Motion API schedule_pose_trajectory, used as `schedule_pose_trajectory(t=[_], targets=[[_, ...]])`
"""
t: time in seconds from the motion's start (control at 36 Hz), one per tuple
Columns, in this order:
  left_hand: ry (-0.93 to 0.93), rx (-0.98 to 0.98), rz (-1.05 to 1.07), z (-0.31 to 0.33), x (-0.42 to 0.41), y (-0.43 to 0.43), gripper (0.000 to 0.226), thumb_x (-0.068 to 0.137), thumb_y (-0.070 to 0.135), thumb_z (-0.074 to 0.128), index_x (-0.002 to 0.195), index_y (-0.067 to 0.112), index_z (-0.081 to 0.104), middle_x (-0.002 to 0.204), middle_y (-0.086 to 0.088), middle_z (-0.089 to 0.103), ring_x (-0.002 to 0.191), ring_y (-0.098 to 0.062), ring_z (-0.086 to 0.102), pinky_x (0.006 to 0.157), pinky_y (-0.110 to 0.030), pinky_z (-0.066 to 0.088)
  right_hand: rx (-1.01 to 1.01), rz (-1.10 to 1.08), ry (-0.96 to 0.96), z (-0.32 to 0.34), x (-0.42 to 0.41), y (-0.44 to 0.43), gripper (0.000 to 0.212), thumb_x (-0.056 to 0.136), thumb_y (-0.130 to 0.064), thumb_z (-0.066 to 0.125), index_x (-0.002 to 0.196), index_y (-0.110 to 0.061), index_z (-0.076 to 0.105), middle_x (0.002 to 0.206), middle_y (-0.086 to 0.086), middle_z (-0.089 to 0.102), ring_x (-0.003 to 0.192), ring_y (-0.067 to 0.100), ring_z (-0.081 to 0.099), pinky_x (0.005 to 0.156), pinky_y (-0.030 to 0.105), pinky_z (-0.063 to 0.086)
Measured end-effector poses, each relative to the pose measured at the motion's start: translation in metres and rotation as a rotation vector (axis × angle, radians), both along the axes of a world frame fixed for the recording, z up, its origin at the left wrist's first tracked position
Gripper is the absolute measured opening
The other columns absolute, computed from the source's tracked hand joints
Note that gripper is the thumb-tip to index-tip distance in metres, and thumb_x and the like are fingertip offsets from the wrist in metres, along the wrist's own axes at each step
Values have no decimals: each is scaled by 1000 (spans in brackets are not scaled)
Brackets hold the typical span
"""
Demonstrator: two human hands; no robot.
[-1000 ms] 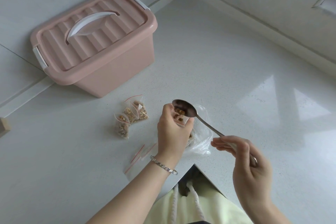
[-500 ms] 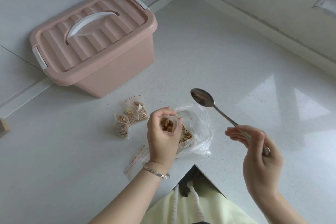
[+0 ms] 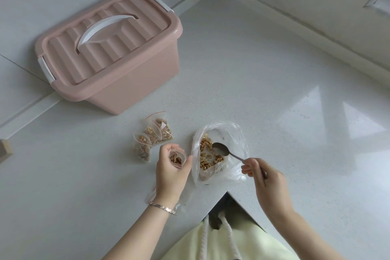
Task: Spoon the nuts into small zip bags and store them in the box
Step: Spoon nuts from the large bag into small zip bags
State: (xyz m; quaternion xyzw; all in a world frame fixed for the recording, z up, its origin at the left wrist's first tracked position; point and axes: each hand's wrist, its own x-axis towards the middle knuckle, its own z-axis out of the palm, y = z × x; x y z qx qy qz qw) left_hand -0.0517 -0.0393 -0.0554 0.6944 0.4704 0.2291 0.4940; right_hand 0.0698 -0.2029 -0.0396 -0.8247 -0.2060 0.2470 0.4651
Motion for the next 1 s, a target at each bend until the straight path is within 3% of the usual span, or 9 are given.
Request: schedule_pose_trajectory(t=[0.17,0.36,0.44,0.58,0.75,0.86,1.0], targets=[[22,-73,-42,-7,1,-6,41,73,9,76,99,22,47,88,12,61,84,15,53,71,5,34,28,52,-46,-11,-5,5,19,84,-46,39,86,-42,57,86,-17,66,86,-2,60,76,15,48],[81,-81,-67,-11,6,-9,37,75,10,74,95,26,47,90,11,62,79,9,56,66,0,39,86,-19,153,-24,-3,13,26,96,-21,42,87,-31,64,83,-7,71,84,5,66,80,28,53],[69,-113,-56,-9,9,-7,35,76,10,73,96,21,47,91,7,62,73,8,56,63,-2,41,102,1,126,-23,-1,13,23,93,-26,42,88,-33,63,84,-9,70,84,4,65,80,24,52],[65,-142,-22,-8,15,-3,34,76,8,72,93,23,46,89,10,59,81,1,55,61,-1,41,81,26,73,-23,1,16,22,85,-41,39,90,-38,60,89,-12,68,87,0,62,80,16,50],[105,-148,-30,-8,19,-1,31,78,8,69,97,19,48,95,19,53,60,-2,48,53,-6,41,56,77,59,-30,2,21,19,90,-35,40,91,-39,59,88,-14,68,86,-2,62,79,16,50],[115,-195,-39,-12,22,3,31,78,4,68,93,20,46,94,21,51,90,-7,55,72,-16,43,64,90,92,-25,5,23,20,90,-34,40,88,-37,60,86,-11,69,83,0,64,78,17,51],[156,-213,-46,-13,25,7,27,78,6,67,92,20,47,79,7,51,57,-7,45,47,-8,37,-12,149,63,-16,10,16,22,94,-24,43,86,-37,58,82,-11,68,83,-2,62,76,13,49]])
